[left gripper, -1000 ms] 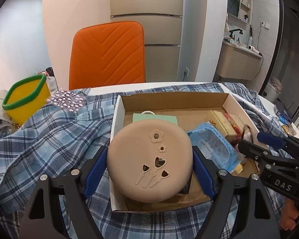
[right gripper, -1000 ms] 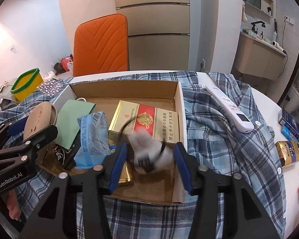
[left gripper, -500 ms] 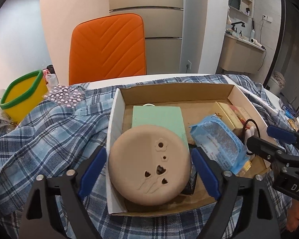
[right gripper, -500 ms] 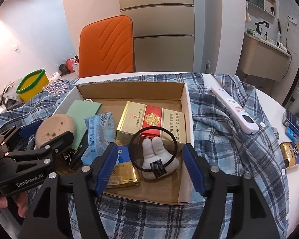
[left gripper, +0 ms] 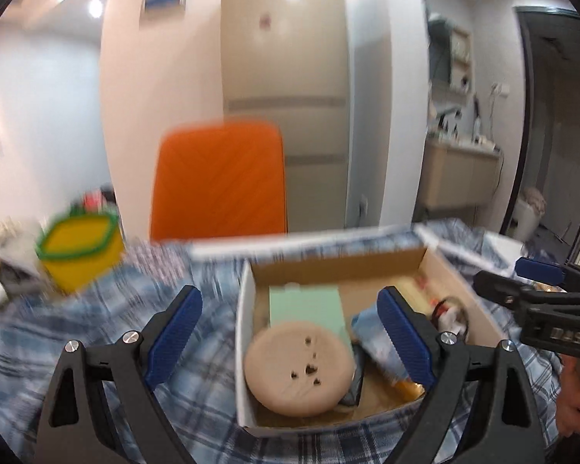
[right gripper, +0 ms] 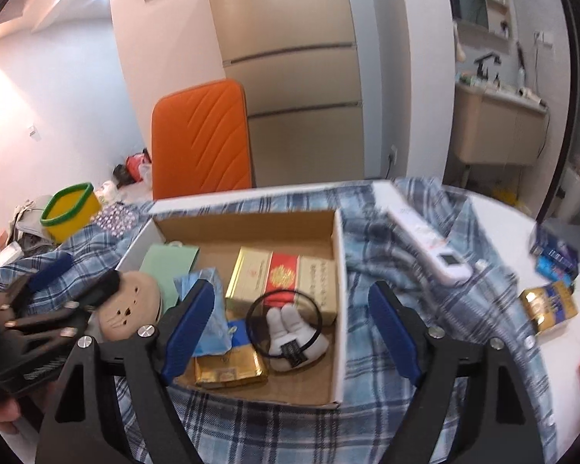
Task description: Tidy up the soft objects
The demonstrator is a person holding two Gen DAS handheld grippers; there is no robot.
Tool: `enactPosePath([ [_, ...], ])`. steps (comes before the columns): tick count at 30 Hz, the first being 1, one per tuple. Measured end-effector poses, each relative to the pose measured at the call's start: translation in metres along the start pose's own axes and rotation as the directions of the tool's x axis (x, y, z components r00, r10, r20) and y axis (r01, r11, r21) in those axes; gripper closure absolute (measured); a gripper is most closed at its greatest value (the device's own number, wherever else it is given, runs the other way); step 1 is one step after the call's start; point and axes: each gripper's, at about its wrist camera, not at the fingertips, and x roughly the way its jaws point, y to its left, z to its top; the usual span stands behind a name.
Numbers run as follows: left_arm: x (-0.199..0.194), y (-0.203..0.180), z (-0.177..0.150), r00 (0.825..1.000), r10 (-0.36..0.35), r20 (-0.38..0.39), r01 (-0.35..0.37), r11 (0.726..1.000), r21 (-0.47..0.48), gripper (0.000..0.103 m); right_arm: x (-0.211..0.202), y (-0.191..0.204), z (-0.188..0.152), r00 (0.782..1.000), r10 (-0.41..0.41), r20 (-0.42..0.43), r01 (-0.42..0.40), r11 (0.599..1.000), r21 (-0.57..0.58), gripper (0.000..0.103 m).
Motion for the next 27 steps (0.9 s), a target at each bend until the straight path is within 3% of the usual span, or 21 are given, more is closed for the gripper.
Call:
enactPosePath([
  [2, -0.022, -0.005, 0.01, 0.997, -0.019, 0.072, 0.018, 1.0, 0.017, 0.009, -0.012, 0.001, 0.004, 0.998, -0.032, 0.055, 0.033, 0.999, -0.016, 0.022],
  [6, -0.064, -0.014, 0.026, 0.984, 0.003, 0.177, -0.012, 0.999, 0.047, 0.009, -0.049, 0.005, 0.015, 0.977, -0.102, 0.188, 0.109, 0.994, -0.028, 0.022],
  [14, -0.139, -0.017, 0.026, 0.956, -0.008, 0.293, -0.007, 0.999, 0.05, 0.009, -0.128, 0.013, 0.017, 0.92, -0.104, 0.377, 0.119, 0.993, -0.015, 0.011],
  [17, -0.159, -0.015, 0.021, 0.951, -0.027, 0.309, 0.013, 0.999, 0.049, 0.009, -0.15, 0.018, 0.012, 0.901, -0.1, 0.423, 0.125, 0.992, -0.031, 0.011],
  [23, -0.199, -0.011, 0.003, 0.918, -0.023, 0.395, 0.016, 1.0, 0.021, 0.009, -0.176, 0.025, -0.005, 0.862, -0.081, 0.5, 0.106, 0.994, -0.022, 0.0],
  [27, -0.208, -0.014, -0.005, 0.913, -0.033, 0.407, 0.02, 0.999, 0.037, 0.008, -0.176, 0.028, -0.016, 0.863, -0.078, 0.499, 0.107, 0.994, -0.03, 0.0],
])
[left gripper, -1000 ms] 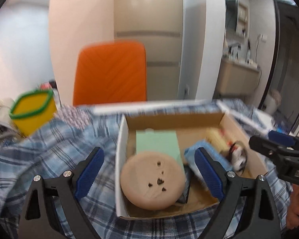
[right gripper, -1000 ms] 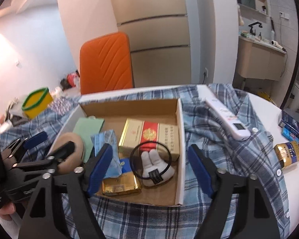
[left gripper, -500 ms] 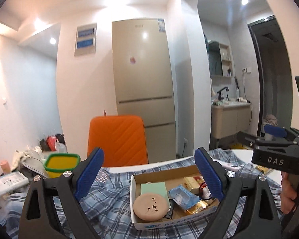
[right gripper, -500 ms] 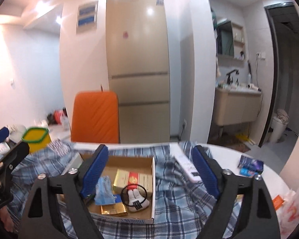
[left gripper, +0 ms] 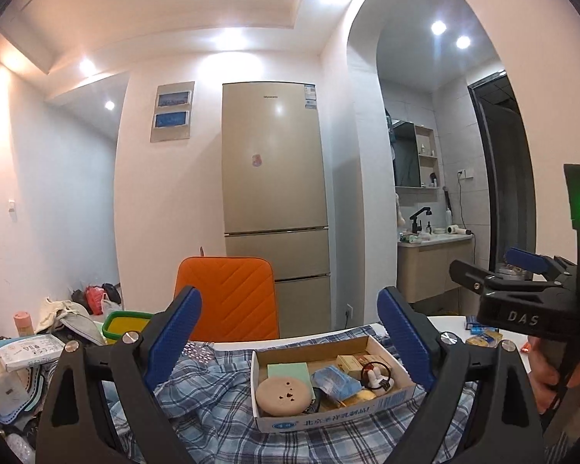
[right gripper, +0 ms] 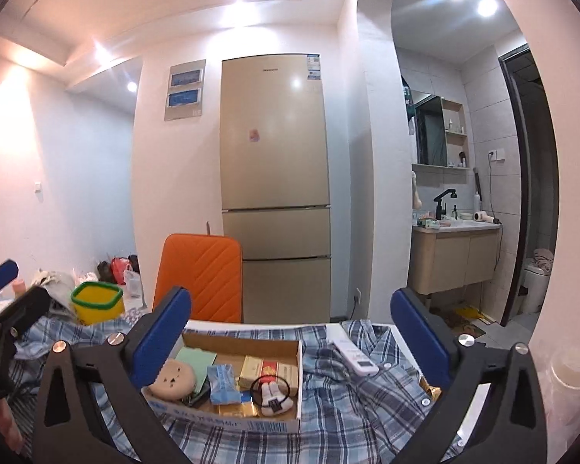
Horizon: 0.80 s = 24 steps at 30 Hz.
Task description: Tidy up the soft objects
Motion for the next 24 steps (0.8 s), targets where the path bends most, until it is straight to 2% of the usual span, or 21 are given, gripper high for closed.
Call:
enactPosePath([
  [1, -0.002, -0.001, -0.002, 1.0, -0.003, 0.001, 0.003, 1.0, 0.003, 0.0, -0.001, 0.0, -0.002, 1.0, -0.004, 0.006, 0.004, 1.0, 0.0, 0.0],
  [10, 0.005, 0.001, -0.039, 1.0, 0.016, -0.016, -0.016, 0.999, -0.03, 0.0, -0.005, -0.009, -0.039, 0.999, -0.032, 0.037, 0.031, 0.999, 0.013, 0.0],
  [13, 0.012, 0.002, -0.05, 0.999, 0.019, -0.035, -0.02, 0.999, -0.03, 0.0, -0.002, -0.01, -0.056, 0.999, -0.043, 0.023, 0.043, 0.999, 0.002, 0.0],
  [21, 0.016, 0.0, -0.064, 0.998, 0.004, -0.069, -0.004, 1.0, 0.0, 0.0, -0.003, -0.011, -0.06, 0.999, -0.036, 0.007, 0.036, 0.999, 0.004, 0.0],
  [24, 0.018, -0.006, -0.067, 0.997, 0.031, -0.076, -0.029, 0.999, 0.033, 0.0, -0.005, -0.01, -0.061, 0.999, -0.042, 0.015, 0.042, 0.999, -0.004, 0.0],
])
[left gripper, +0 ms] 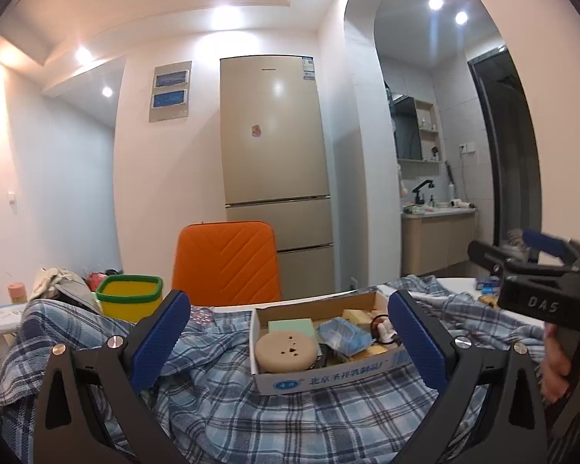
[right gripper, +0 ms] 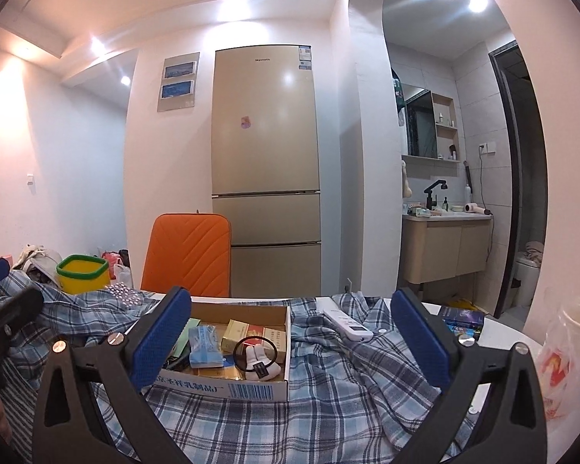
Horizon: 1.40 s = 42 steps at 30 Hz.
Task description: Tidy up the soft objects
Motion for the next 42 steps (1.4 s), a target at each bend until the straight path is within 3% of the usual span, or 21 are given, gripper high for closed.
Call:
enactPosePath([
  [4, 0.004, 0.001, -0.002, 1.0, 0.008, -0.021, -0.008, 1.0, -0.003, 0.0, -0.003, 0.005, 0.0, 1.0, 0.0, 0.011, 0.0, 1.0, -0.022, 0.0],
  [11, 0.011, 0.02, -0.006, 0.998, 0.001, -0.058, -0.006, 0.996, -0.091, 0.0, -0.001, 0.007, 0.0, 1.0, -0.003, 0.002, 0.003, 1.0, -0.031, 0.0],
  [21, 0.005, 0.009, -0.006, 1.0, 0.011, -0.027, -0.012, 0.999, -0.036, 0.0, 0.0, 0.01, -0.001, 1.0, -0.009, -0.005, 0.009, 0.999, -0.046, 0.0],
  [42, 0.003, 0.011, -0.009, 0.999, 0.004, -0.032, -0.006, 0.999, -0.053, 0.0, -0.001, 0.009, 0.001, 1.0, -0.014, -0.014, 0.014, 0.999, -0.038, 0.0],
])
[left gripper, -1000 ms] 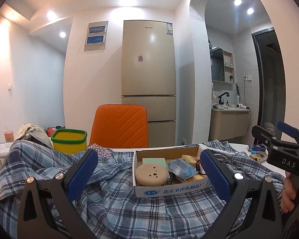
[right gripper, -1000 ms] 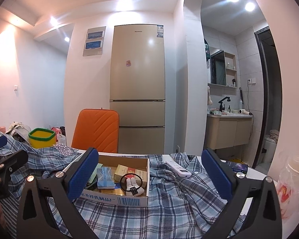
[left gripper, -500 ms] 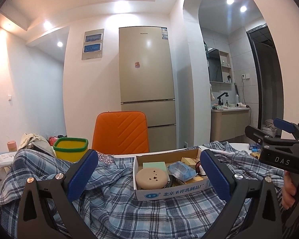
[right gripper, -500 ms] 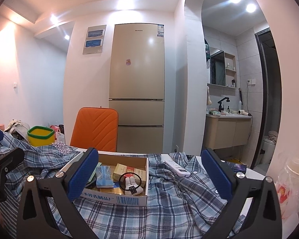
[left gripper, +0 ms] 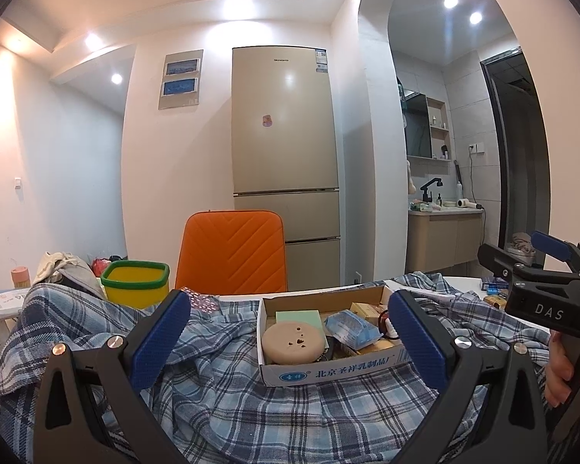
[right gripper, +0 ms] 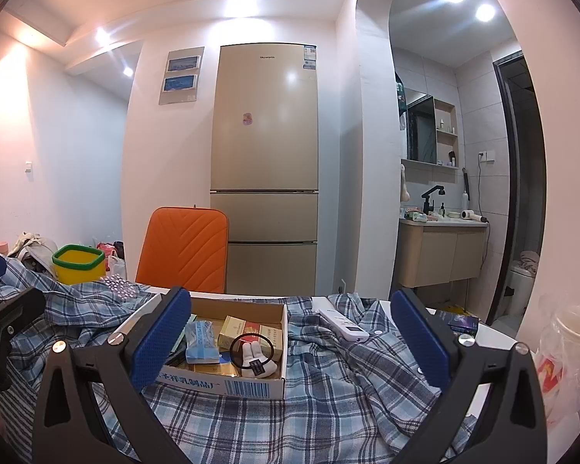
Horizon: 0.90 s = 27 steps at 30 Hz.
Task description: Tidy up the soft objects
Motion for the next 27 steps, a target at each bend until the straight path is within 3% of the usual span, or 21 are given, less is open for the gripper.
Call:
enactPosePath([
  [27, -0.0021, 0.0026, 0.0041, 1.0, 0.013, 0.008, -0.013, 1.0, 0.002, 0.0, 0.0017, 0.0, -0.0017, 1.0, -0.001, -0.009, 0.001, 1.0, 0.0, 0.0],
])
